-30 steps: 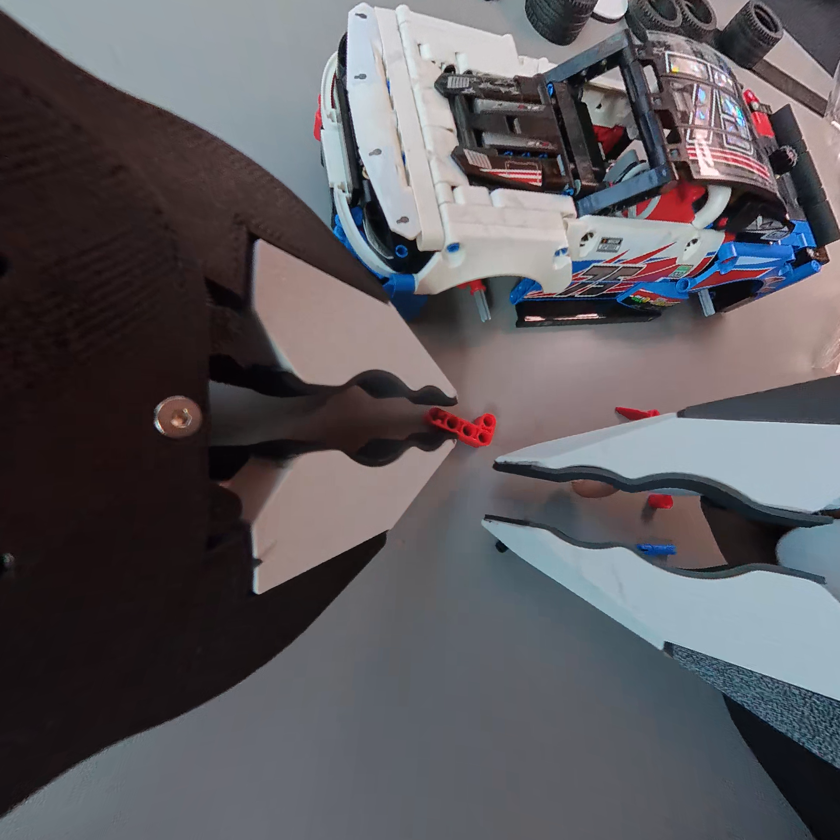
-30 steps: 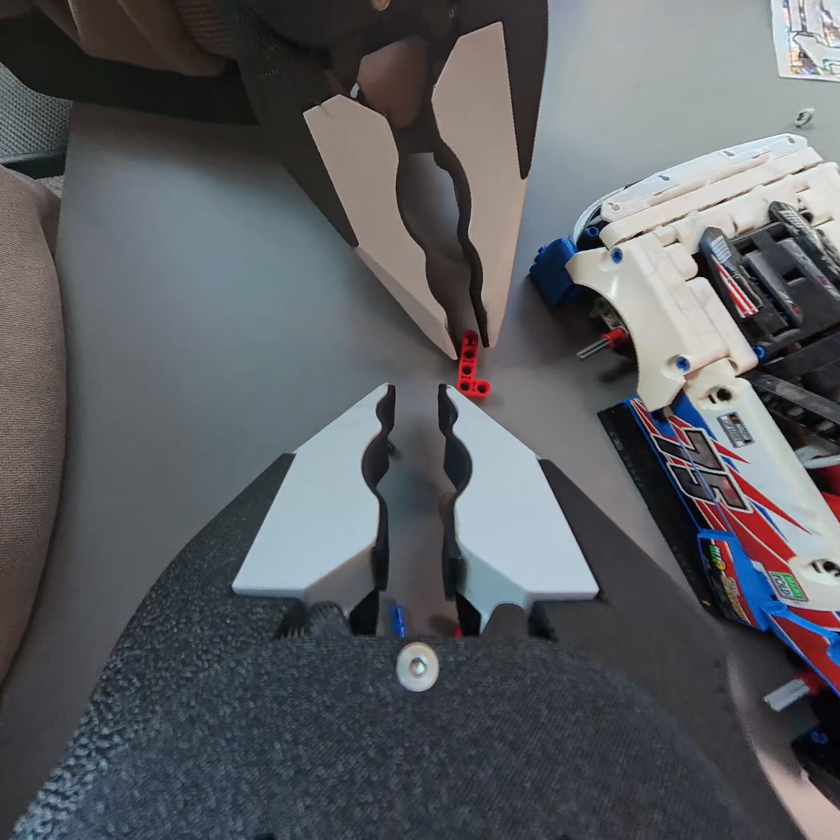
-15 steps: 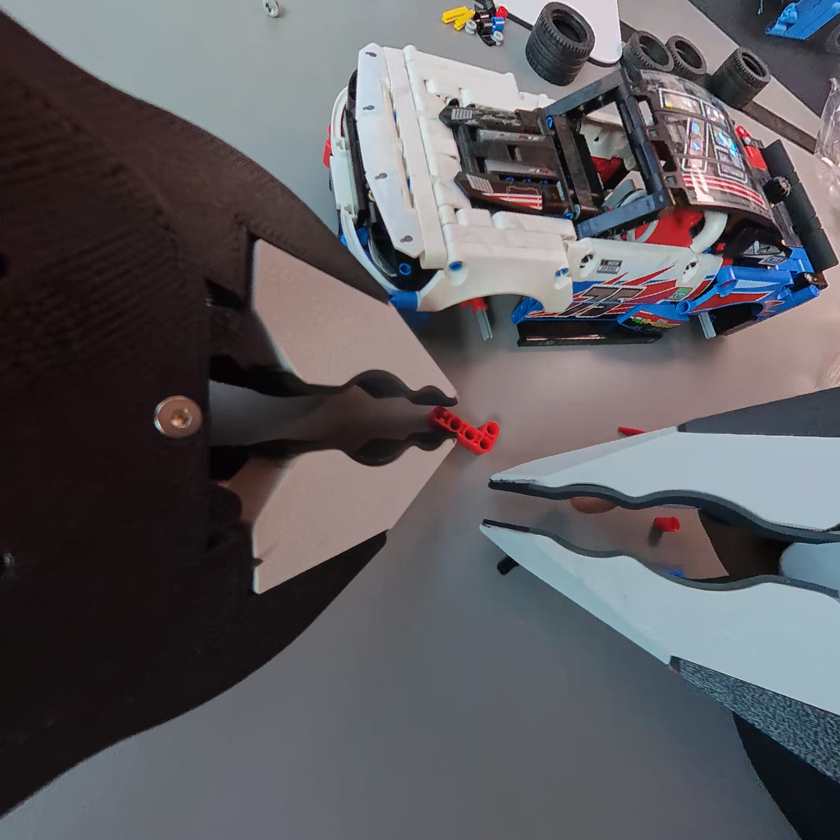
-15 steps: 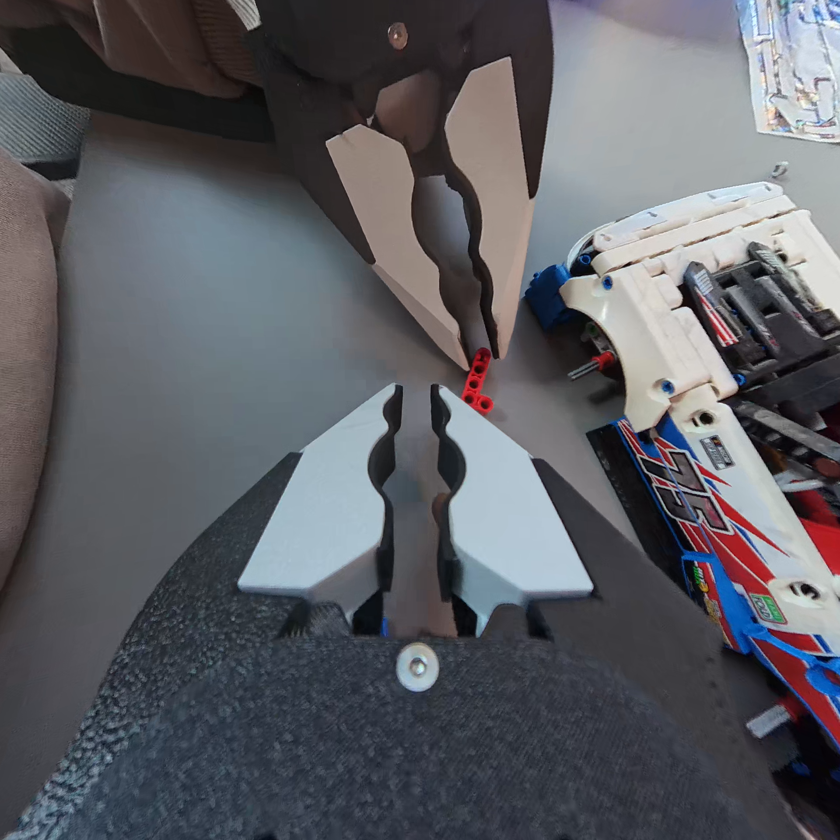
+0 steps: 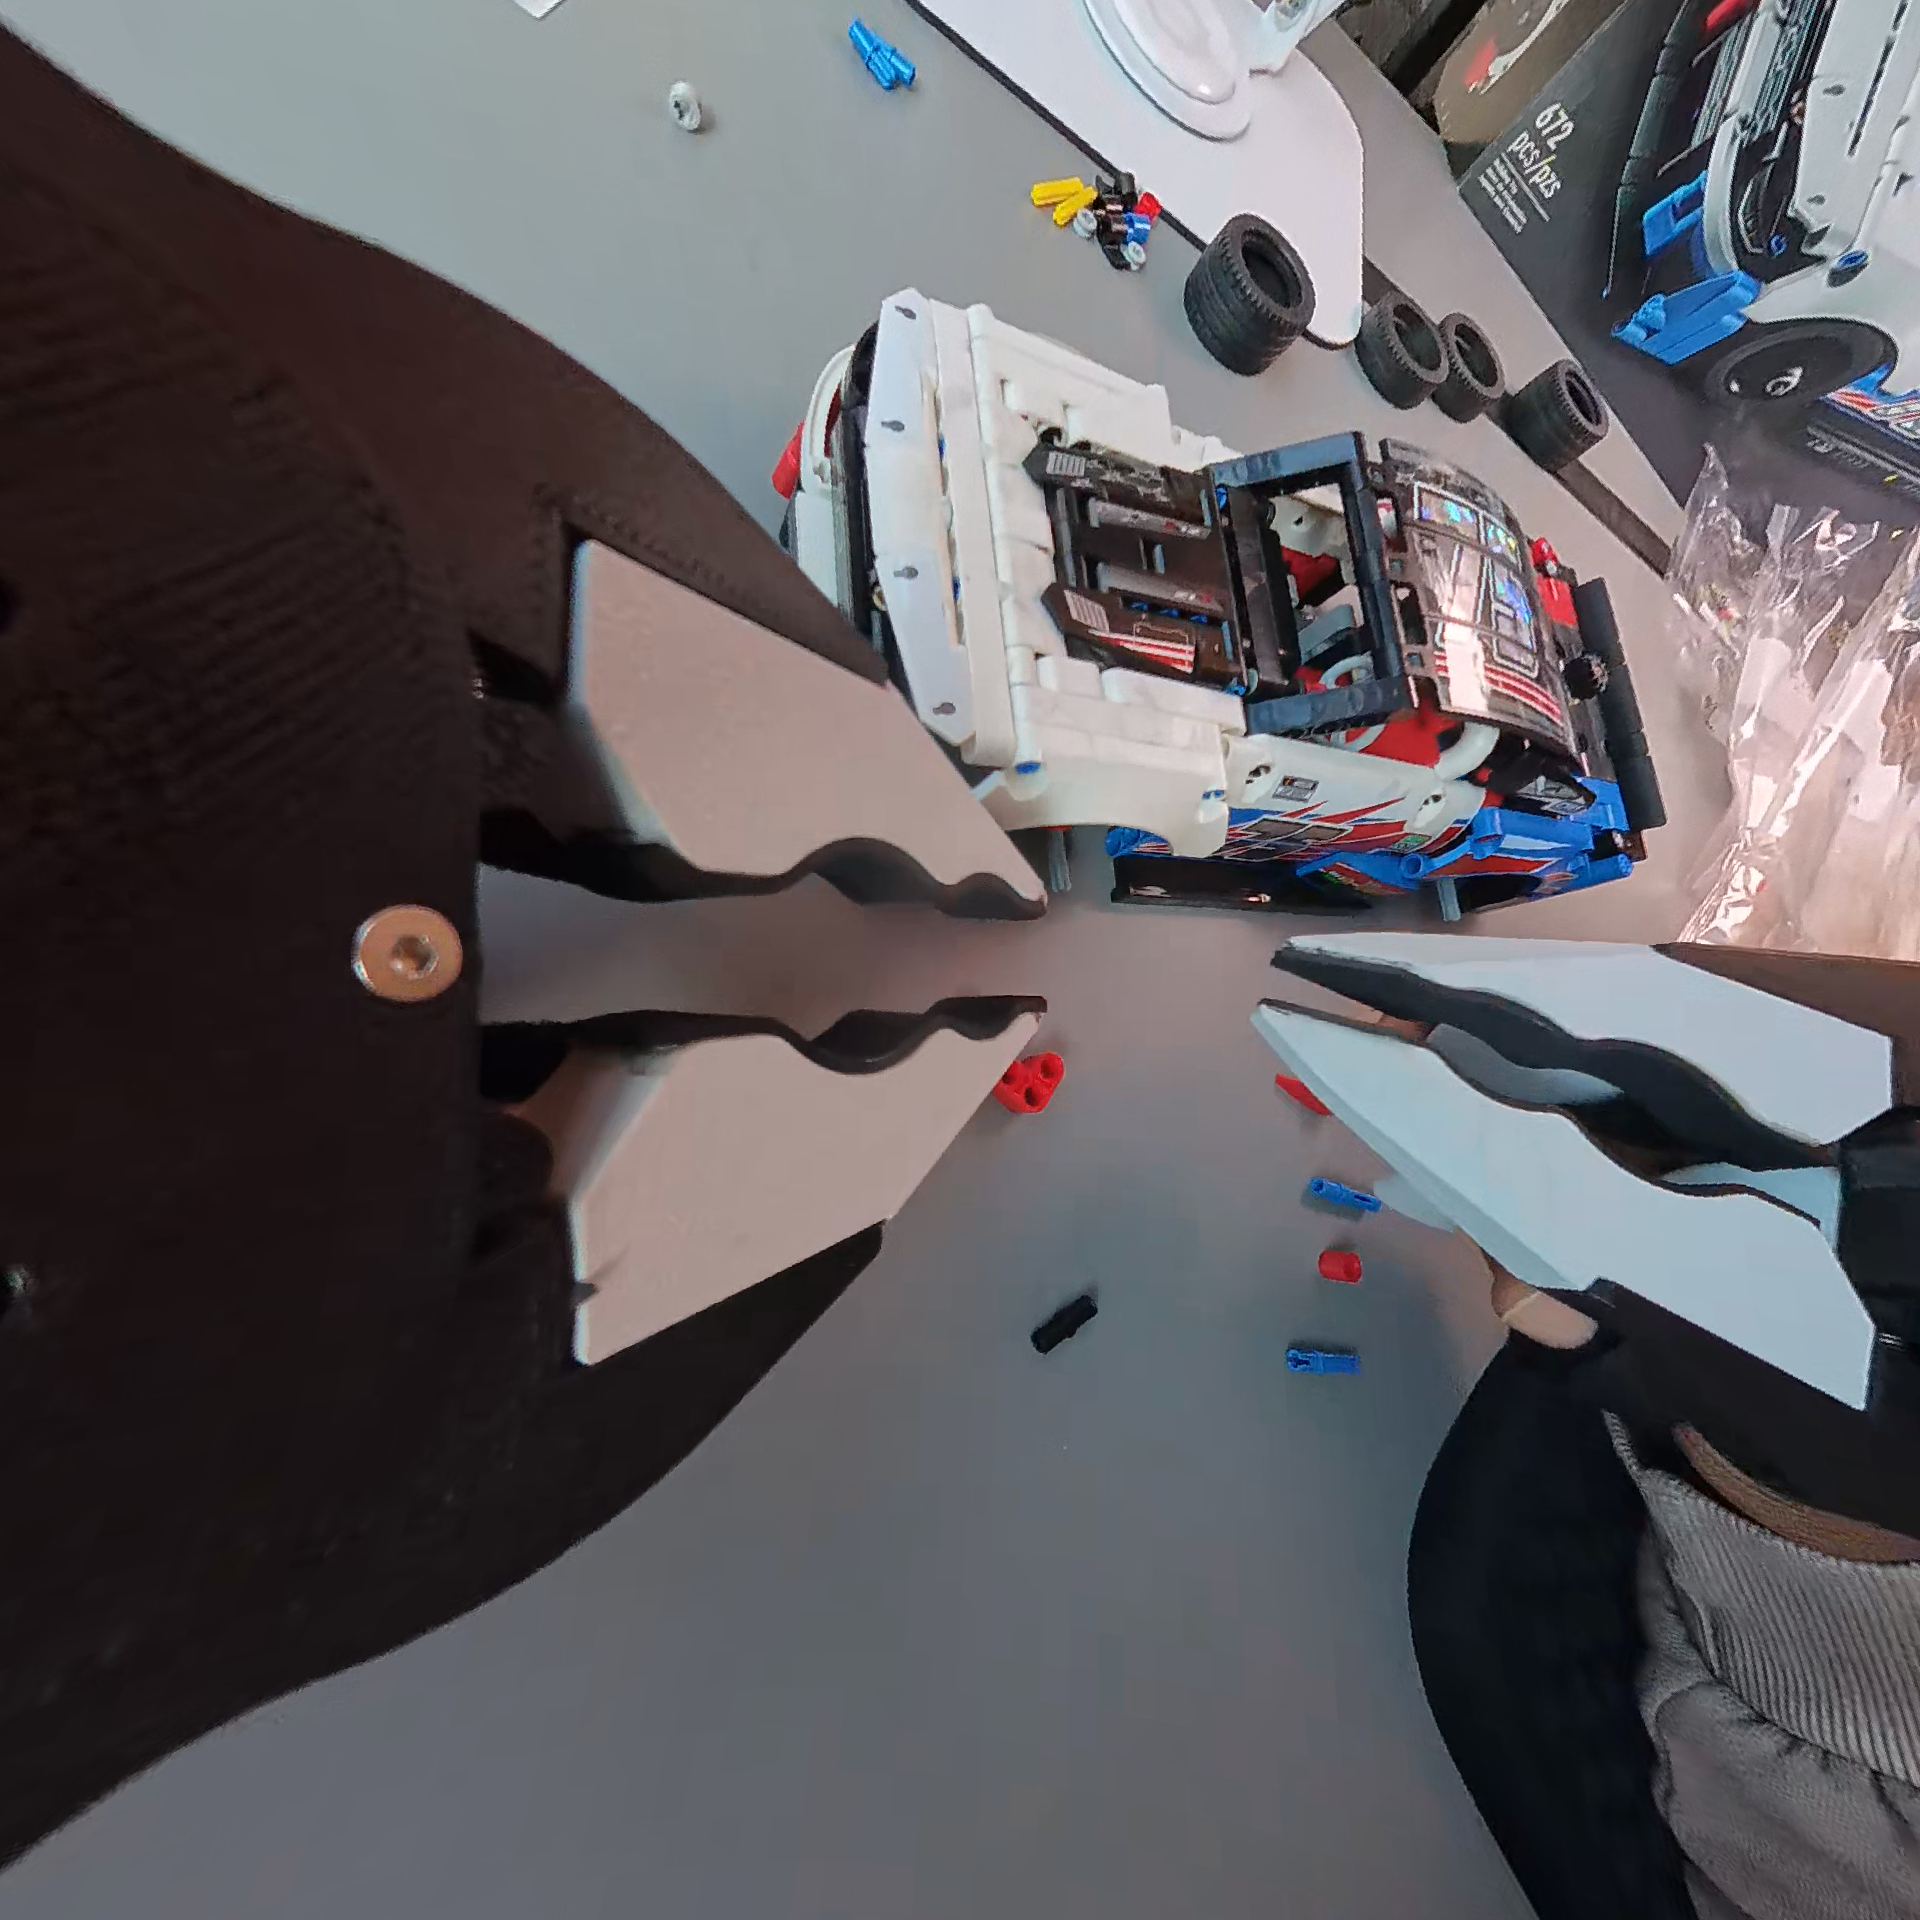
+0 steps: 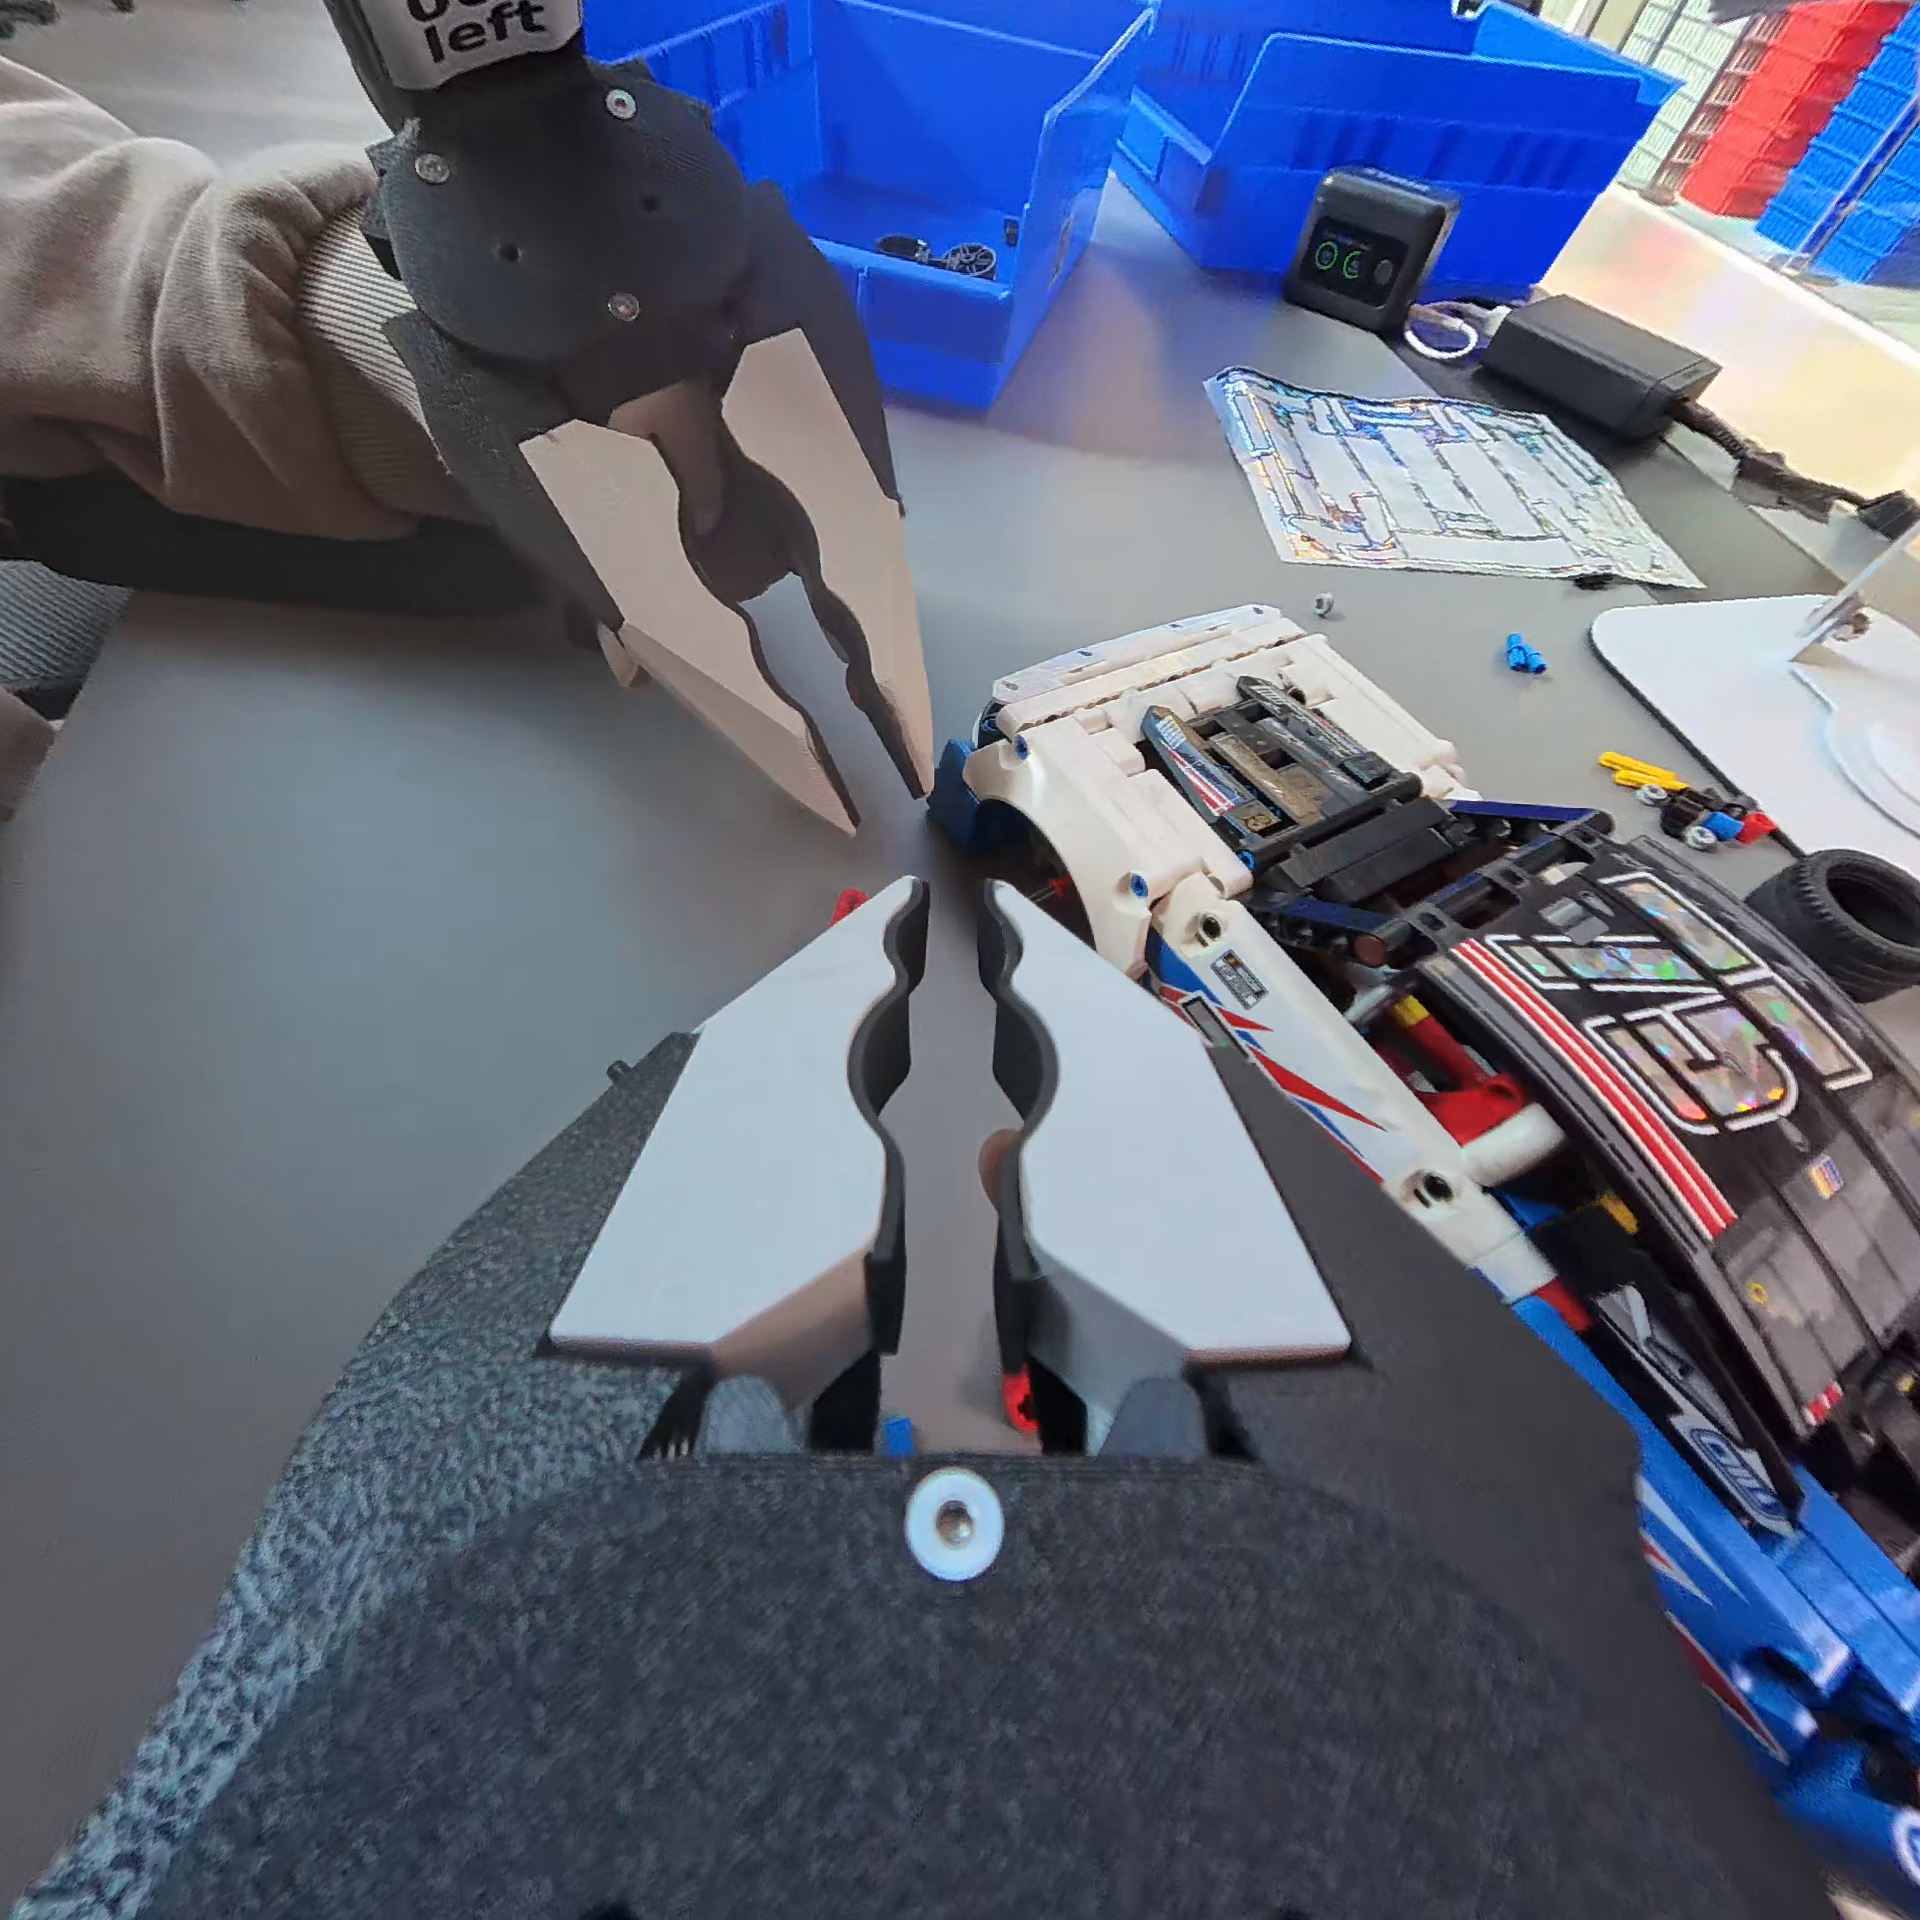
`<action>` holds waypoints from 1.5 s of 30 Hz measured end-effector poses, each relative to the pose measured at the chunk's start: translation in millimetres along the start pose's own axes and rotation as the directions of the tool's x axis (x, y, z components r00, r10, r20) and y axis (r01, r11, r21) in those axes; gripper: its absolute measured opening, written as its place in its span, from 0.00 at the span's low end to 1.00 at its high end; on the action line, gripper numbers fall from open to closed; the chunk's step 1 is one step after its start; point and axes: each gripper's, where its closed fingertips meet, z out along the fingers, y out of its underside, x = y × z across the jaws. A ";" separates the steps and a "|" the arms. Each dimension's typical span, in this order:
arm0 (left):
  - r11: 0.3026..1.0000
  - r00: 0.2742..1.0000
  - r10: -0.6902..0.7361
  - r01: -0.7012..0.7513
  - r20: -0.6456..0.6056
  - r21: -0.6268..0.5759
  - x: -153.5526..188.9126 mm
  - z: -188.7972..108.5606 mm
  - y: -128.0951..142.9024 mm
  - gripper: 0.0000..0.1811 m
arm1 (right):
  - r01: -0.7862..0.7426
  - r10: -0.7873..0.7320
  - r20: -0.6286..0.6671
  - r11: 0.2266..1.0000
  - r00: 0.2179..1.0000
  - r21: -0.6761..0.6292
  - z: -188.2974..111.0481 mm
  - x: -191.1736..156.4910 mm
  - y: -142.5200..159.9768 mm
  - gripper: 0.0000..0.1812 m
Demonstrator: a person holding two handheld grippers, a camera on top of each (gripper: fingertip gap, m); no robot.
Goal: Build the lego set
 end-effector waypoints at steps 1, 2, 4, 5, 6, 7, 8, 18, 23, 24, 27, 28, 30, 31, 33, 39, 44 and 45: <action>1.000 1.000 0.002 -0.002 -0.003 0.000 0.7 -0.1 -0.1 0.07 | -0.008 0.008 0.010 1.000 1.000 0.007 -0.1 -0.8 -0.1 0.04; 1.000 1.000 0.005 -0.005 -0.005 -0.001 1.4 0.1 0.0 0.07 | -0.009 0.009 0.024 1.000 1.000 0.010 -0.2 -2.6 0.1 0.04; 1.000 1.000 0.017 -0.017 -0.003 -0.005 2.3 0.6 0.7 0.07 | -0.012 0.012 0.068 1.000 0.998 -0.005 0.3 -8.1 3.2 0.04; 1.000 1.000 0.021 -0.021 -0.003 -0.008 2.6 0.9 1.4 0.07 | -0.008 0.010 0.098 1.000 0.995 -0.020 0.1 -12.1 5.6 0.05; 1.000 1.000 0.024 -0.024 -0.002 -0.011 2.5 1.1 1.9 0.07 | 0.001 0.004 0.131 0.999 0.991 -0.039 -1.0 -16.6 8.6 0.06; 1.000 1.000 0.026 -0.026 -0.001 -0.011 2.3 1.1 2.1 0.07 | 0.017 -0.007 0.157 0.998 0.988 -0.064 -3.0 -20.1 12.1 0.06; 1.000 1.000 0.026 -0.026 -0.001 -0.010 2.3 1.0 2.1 0.07 | 0.035 -0.019 0.169 0.995 0.985 -0.091 -5.9 -21.4 16.0 0.06; 0.999 0.999 0.045 -0.046 -0.028 -0.020 10.6 3.9 3.2 0.06 | 0.085 0.048 0.285 0.897 0.957 -0.435 -73.6 -51.4 74.5 0.05; 0.999 0.998 0.024 -0.026 -0.062 -0.020 16.6 6.9 4.3 0.06 | 0.122 0.010 0.256 0.860 0.966 -0.496 -69.8 -55.2 90.1 0.01; 1.000 0.997 0.017 -0.018 -0.070 -0.016 18.4 7.0 3.2 0.06 | 0.128 0.012 0.266 0.856 0.964 -0.501 -69.5 -57.1 90.7 0.01; 1.000 0.995 -0.003 0.005 -0.103 0.019 25.1 5.6 -4.9 0.07 | 0.141 -0.016 0.274 0.886 0.962 -0.442 -61.5 -58.8 81.8 0.01; 0.999 0.993 -0.013 0.018 -0.121 0.038 28.5 4.7 -9.2 0.07 | 0.137 -0.033 0.275 0.918 0.961 -0.371 -55.8 -59.5 69.5 0.01; 0.994 0.985 -0.050 0.066 -0.165 0.091 35.3 2.2 -20.9 0.08 | 0.113 -0.079 0.215 0.982 0.973 -0.150 -42.8 -53.1 28.3 0.01; 0.987 0.979 -0.075 0.099 -0.191 0.123 38.5 0.3 -28.0 0.09 | 0.082 -0.075 0.187 0.996 0.980 -0.031 -39.0 -50.8 4.5 0.01; 0.967 0.967 -0.124 0.168 -0.222 0.192 40.7 -3.9 -42.6 0.11 | -0.023 -0.004 0.133 0.978 0.991 0.206 -35.7 -43.6 -42.6 0.01; 0.881 0.942 -0.241 0.314 -0.235 0.355 28.2 -19.6 -73.0 0.15 | -0.273 0.205 0.195 0.850 0.959 0.450 -13.1 -35.9 -99.4 0.00; 0.850 0.950 -0.249 0.307 -0.187 0.428 13.0 -36.0 -79.4 0.07 | -0.307 0.209 0.254 0.839 0.944 0.450 9.1 -38.0 -103.8 0.00; 0.842 0.949 -0.257 0.313 -0.184 0.440 9.9 -39.3 -80.5 0.05 | -0.314 0.216 0.255 0.833 0.943 0.455 10.5 -36.3 -102.3 0.00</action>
